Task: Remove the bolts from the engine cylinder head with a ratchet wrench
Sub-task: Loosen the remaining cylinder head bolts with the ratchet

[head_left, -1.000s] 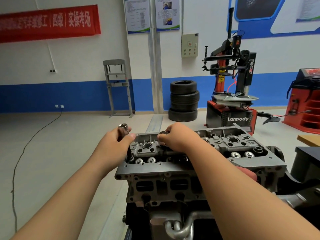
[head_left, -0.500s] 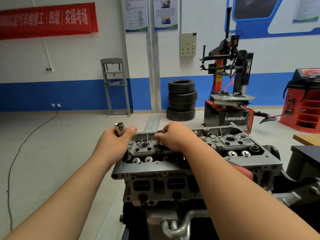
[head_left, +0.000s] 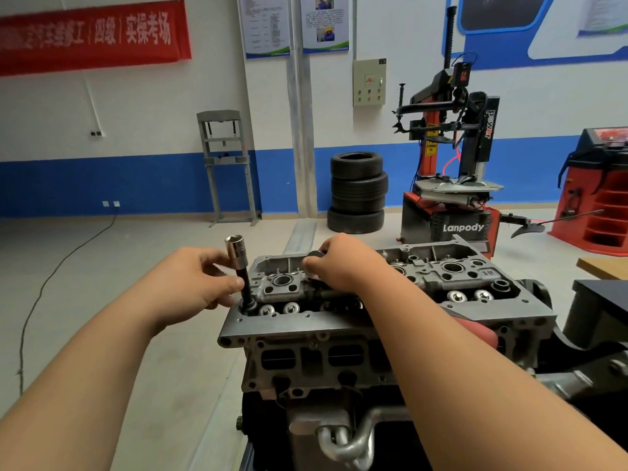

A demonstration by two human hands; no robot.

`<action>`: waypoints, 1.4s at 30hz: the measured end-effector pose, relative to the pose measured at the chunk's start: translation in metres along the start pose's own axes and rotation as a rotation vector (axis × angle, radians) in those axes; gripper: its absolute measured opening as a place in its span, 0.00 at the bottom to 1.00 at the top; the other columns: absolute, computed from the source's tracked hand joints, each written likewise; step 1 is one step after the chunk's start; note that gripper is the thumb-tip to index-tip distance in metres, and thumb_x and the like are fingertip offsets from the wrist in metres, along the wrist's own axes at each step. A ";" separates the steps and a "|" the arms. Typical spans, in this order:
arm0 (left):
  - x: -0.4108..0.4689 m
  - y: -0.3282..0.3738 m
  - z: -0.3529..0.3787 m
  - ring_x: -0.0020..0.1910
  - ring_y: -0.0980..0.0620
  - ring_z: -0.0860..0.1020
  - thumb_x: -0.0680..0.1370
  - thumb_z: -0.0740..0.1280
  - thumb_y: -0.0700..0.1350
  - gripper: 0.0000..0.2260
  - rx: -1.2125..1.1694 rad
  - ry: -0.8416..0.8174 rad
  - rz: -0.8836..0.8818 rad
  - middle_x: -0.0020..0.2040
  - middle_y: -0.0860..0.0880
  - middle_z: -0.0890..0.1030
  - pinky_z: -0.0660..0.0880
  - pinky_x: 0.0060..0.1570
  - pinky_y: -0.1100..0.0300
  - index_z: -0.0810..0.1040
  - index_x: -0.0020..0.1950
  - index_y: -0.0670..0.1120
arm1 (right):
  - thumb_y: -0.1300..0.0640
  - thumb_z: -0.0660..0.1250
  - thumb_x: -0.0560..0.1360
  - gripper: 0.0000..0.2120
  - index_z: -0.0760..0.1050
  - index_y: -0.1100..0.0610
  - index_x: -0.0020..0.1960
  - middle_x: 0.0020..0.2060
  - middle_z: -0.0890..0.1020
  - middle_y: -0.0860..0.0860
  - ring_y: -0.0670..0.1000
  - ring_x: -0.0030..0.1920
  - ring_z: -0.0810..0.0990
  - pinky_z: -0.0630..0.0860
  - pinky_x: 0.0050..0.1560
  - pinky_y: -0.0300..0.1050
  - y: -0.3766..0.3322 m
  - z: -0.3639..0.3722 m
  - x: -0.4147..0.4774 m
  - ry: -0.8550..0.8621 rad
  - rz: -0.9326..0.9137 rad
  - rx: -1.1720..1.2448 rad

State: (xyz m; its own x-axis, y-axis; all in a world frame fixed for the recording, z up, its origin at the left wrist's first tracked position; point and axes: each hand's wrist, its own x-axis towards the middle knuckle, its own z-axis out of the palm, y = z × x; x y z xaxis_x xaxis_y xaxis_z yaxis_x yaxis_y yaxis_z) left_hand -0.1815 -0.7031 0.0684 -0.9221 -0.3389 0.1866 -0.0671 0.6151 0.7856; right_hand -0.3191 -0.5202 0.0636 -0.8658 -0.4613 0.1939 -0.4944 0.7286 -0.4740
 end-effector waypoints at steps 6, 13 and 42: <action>0.001 -0.007 0.012 0.49 0.53 0.79 0.75 0.71 0.40 0.08 -0.084 0.105 -0.017 0.49 0.51 0.81 0.73 0.53 0.56 0.79 0.50 0.53 | 0.46 0.63 0.73 0.15 0.77 0.58 0.45 0.39 0.79 0.54 0.55 0.42 0.78 0.73 0.39 0.44 0.000 0.000 0.000 0.004 0.000 -0.007; -0.002 -0.018 0.017 0.48 0.56 0.83 0.76 0.69 0.39 0.12 -0.126 0.105 0.056 0.45 0.57 0.85 0.75 0.52 0.57 0.80 0.49 0.57 | 0.45 0.63 0.74 0.16 0.76 0.58 0.46 0.40 0.79 0.54 0.55 0.42 0.78 0.73 0.40 0.45 -0.001 -0.001 -0.002 0.003 -0.002 -0.011; 0.032 0.020 0.022 0.41 0.54 0.72 0.70 0.73 0.51 0.18 0.868 -0.212 -0.051 0.43 0.54 0.73 0.64 0.32 0.61 0.67 0.52 0.51 | 0.43 0.63 0.74 0.16 0.75 0.56 0.47 0.40 0.79 0.53 0.55 0.43 0.78 0.73 0.41 0.46 -0.001 0.001 -0.001 0.016 0.011 -0.018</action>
State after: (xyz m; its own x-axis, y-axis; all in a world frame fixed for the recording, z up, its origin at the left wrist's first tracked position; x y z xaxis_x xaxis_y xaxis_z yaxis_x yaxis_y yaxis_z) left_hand -0.2206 -0.6861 0.0769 -0.9553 -0.2953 -0.0167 -0.2958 0.9539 0.0511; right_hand -0.3176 -0.5206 0.0630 -0.8722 -0.4452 0.2025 -0.4861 0.7426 -0.4607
